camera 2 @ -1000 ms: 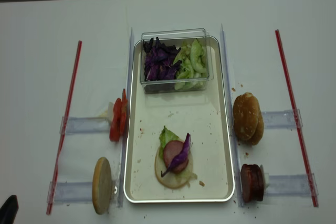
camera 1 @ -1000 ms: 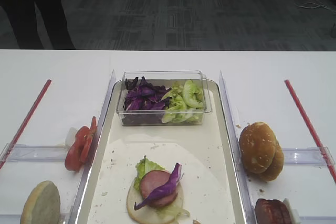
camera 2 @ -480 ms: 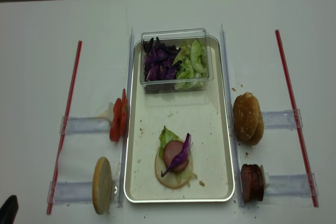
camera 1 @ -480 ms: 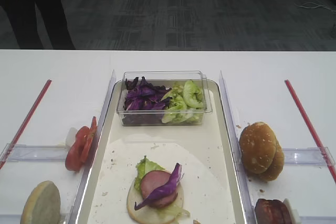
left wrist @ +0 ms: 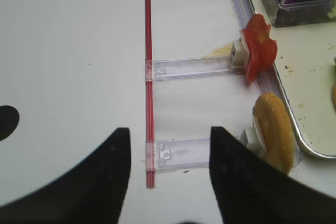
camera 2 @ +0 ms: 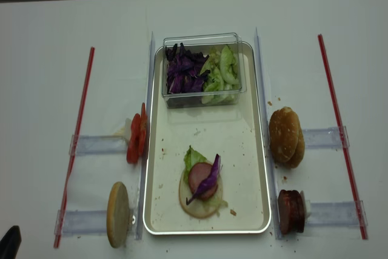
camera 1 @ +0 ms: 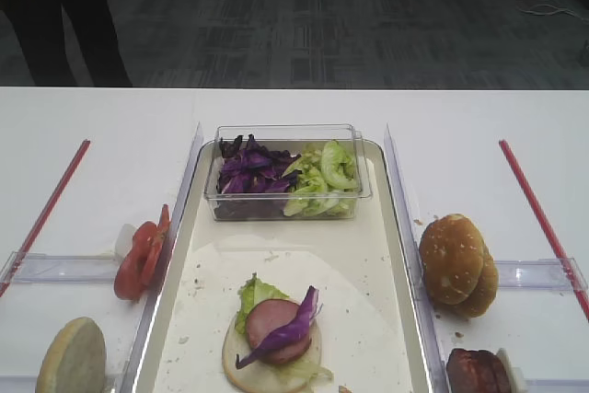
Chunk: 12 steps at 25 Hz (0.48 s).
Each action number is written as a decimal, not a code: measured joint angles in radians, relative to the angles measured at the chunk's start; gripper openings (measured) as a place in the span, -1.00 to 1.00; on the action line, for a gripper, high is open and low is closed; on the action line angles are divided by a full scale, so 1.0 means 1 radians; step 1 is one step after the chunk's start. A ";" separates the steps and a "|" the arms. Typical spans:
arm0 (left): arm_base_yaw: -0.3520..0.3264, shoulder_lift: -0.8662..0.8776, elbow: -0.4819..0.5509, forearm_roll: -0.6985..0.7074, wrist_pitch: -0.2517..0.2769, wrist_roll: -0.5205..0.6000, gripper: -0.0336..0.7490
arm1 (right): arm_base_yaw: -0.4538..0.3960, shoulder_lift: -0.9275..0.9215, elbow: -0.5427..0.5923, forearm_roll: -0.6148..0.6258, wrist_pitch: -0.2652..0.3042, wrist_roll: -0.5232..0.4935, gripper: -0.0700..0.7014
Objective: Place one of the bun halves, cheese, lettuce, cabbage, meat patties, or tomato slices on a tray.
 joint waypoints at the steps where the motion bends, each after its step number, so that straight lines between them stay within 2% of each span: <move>1: 0.000 0.000 0.000 0.000 0.000 0.000 -0.01 | 0.000 0.000 0.000 0.000 0.000 0.000 0.19; 12: 0.000 0.000 0.000 0.000 0.000 0.000 -0.01 | 0.000 0.000 0.000 0.000 0.002 0.000 0.19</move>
